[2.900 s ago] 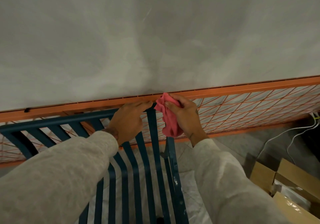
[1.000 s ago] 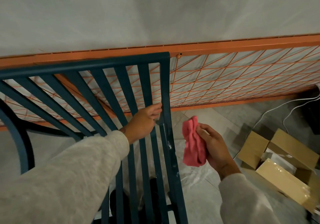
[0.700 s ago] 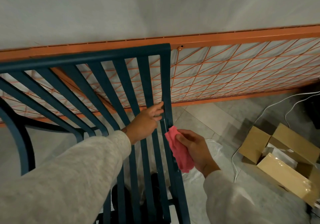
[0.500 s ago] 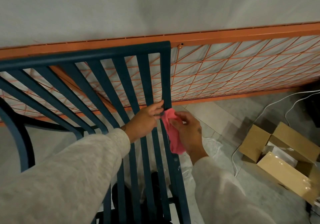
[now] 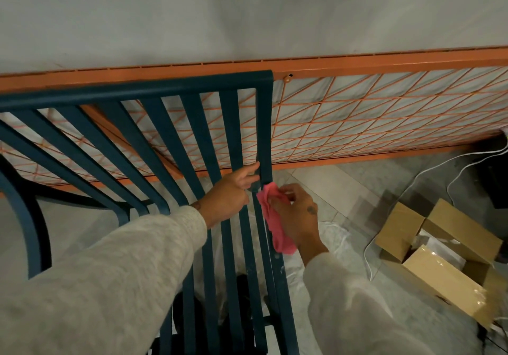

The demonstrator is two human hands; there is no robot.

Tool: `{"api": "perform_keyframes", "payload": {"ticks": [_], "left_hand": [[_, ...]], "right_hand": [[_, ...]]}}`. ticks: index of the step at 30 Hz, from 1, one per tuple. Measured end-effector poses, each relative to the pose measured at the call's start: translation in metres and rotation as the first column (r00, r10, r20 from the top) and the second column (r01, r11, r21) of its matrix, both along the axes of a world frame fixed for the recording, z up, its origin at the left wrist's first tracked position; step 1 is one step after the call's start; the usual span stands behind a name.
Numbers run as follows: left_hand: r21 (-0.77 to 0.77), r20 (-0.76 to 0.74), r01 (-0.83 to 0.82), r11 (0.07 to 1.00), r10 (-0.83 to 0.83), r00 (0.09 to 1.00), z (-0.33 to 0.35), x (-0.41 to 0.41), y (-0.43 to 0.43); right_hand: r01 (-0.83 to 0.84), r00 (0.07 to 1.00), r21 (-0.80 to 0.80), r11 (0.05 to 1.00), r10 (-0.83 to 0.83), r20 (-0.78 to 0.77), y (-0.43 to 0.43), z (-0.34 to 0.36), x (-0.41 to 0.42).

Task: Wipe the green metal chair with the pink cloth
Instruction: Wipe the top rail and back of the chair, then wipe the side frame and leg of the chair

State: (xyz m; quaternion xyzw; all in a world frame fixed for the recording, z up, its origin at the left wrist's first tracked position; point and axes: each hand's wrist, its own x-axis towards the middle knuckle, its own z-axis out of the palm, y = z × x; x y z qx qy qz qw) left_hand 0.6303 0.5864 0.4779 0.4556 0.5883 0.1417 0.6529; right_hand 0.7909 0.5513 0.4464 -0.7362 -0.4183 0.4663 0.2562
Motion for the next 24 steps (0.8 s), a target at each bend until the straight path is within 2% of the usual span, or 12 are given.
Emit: {"api": "perform_keyframes", "payload": {"ticks": [5, 12, 19, 24], "left_hand": [[-0.002, -0.009, 0.003, 1.000, -0.003, 1.000, -0.006, -0.002, 0.002], [0.012, 0.005, 0.006, 1.000, -0.006, 1.000, -0.011, 0.001, -0.005], [-0.034, -0.001, -0.026, 0.999, 0.026, 1.000, -0.008, 0.004, -0.002], [-0.032, 0.033, -0.043, 0.999, 0.044, 0.998, -0.002, 0.010, -0.008]], "right_hand": [[0.013, 1.000, 0.094, 0.995, -0.012, -0.006, 0.019, 0.007, -0.012], [-0.059, 0.997, -0.130, 0.990, 0.064, 0.037, -0.025, -0.001, 0.010], [-0.027, 0.994, 0.048, 0.998, 0.022, 0.103, 0.011, 0.001, -0.010], [-0.102, 0.982, -0.022, 0.995, 0.104, 0.156, -0.014, 0.000, -0.002]]}}
